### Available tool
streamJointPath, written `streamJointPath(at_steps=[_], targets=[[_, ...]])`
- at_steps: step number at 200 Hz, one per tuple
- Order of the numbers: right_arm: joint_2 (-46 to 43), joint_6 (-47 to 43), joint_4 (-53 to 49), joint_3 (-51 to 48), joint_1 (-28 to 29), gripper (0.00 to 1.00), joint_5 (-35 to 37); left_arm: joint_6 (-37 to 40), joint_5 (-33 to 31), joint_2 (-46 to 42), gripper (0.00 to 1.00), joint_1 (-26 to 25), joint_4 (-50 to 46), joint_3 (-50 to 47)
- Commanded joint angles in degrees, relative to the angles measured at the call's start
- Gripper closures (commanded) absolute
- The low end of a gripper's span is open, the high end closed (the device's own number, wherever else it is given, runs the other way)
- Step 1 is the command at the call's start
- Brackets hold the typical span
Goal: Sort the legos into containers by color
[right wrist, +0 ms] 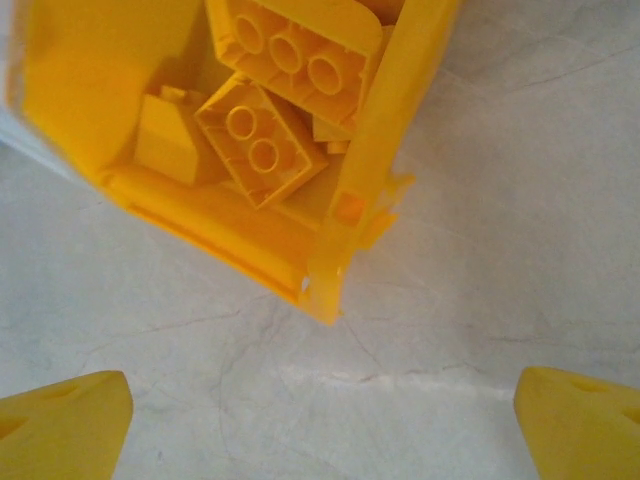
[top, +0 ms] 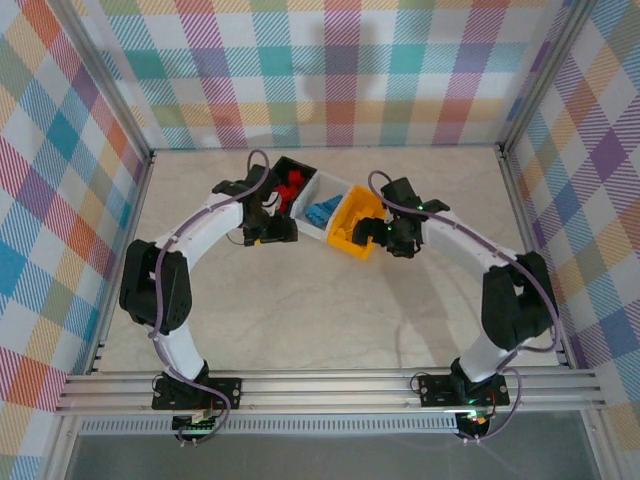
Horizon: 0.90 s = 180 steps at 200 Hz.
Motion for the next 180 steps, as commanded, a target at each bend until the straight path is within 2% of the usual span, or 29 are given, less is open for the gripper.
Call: streamJointPath(at_steps=[1,52,74,109,133,159,180], targets=[[3.1,1.4,-0.5,4.5,-1.2,0.05,1.4,-1.1,1.7,2.2,0.22,0.5,4.4,-0.5],[13.4,0.1,-2.5,15.0,-5.8,0.2,2.0,-1.1,2.3,5.9,0.22,2.5,4.5,0.6],[17.1,-0.5,-3.4,18.8,-7.2,0.35,1.9,-0.2,1.4,5.9,0.22,2.7,3.7,0.2],[21.5,-1.3,-4.8,22.7,-8.9,0.48,2.1,0.7,0.8,5.4,0.22,3.7,2.9,-0.9],[23.0,-1.4,-5.3,24.6,-9.5,0.65,1.7,1.6,0.0,4.8,0.22,3.9,2.3,-1.5],[24.7,-1.4,-6.6,27.0,-9.6,0.7,1.0,2.7,-0.9,4.3,0.22,4.0,1.8,-2.3],[25.1,-1.0,-7.1,27.8,-9.5,0.82,0.6,2.8,-1.5,3.6,0.22,4.2,1.7,-3.1]])
